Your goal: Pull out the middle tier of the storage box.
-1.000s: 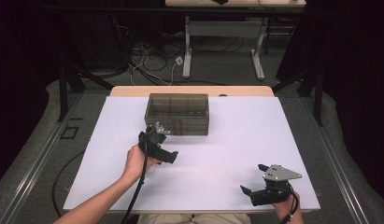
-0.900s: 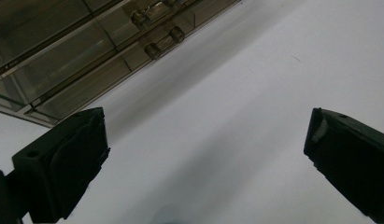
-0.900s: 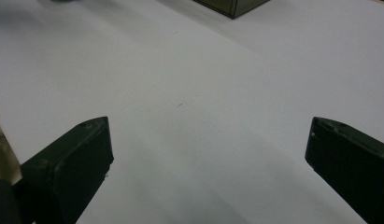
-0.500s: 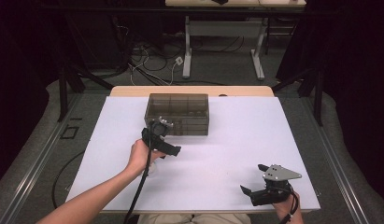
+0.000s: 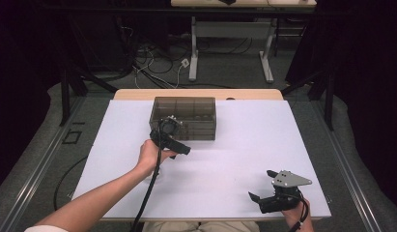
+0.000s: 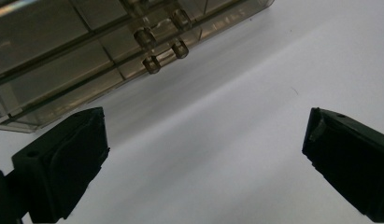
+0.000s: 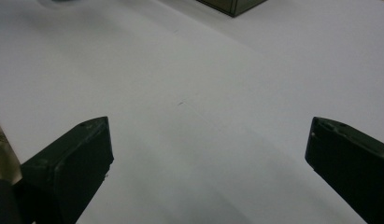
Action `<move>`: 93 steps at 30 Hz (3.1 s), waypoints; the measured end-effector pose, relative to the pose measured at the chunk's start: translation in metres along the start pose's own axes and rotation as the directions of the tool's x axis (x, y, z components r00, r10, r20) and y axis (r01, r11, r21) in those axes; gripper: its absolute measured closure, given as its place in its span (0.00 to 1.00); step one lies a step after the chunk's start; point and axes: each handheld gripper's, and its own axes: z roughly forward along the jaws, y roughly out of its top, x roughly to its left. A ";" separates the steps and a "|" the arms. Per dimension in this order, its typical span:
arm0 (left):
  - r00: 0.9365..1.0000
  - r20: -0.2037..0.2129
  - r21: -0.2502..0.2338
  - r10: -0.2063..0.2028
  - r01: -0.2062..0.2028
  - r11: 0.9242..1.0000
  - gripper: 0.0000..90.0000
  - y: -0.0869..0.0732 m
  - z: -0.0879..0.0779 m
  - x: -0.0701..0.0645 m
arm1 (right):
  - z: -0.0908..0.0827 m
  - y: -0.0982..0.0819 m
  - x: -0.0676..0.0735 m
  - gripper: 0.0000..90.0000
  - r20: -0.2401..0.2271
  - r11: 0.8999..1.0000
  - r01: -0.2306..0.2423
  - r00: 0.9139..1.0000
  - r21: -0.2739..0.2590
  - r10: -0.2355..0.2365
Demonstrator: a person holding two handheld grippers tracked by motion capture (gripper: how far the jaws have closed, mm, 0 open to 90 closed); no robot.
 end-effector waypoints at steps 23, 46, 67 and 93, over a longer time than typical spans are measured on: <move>0.987 -0.007 0.021 -0.158 0.158 0.987 0.18 0.022 0.013 0.009 | 0.000 0.000 0.000 0.00 -0.003 1.000 0.001 1.000 0.000 -0.001; 0.973 -0.068 -0.043 -0.221 0.219 0.975 0.37 0.028 0.025 0.000 | 0.001 0.000 0.001 0.00 -0.013 1.000 0.005 1.000 0.002 -0.005; 0.951 -0.156 -0.068 -0.267 0.259 0.963 0.48 0.032 0.036 -0.009 | 0.003 0.000 0.003 0.00 -0.031 1.000 -0.002 1.000 0.000 0.002; 0.925 -0.232 -0.095 -0.302 0.288 0.953 0.63 0.029 0.043 -0.015 | 0.003 0.000 0.002 0.00 -0.046 1.000 -0.015 0.999 -0.004 0.015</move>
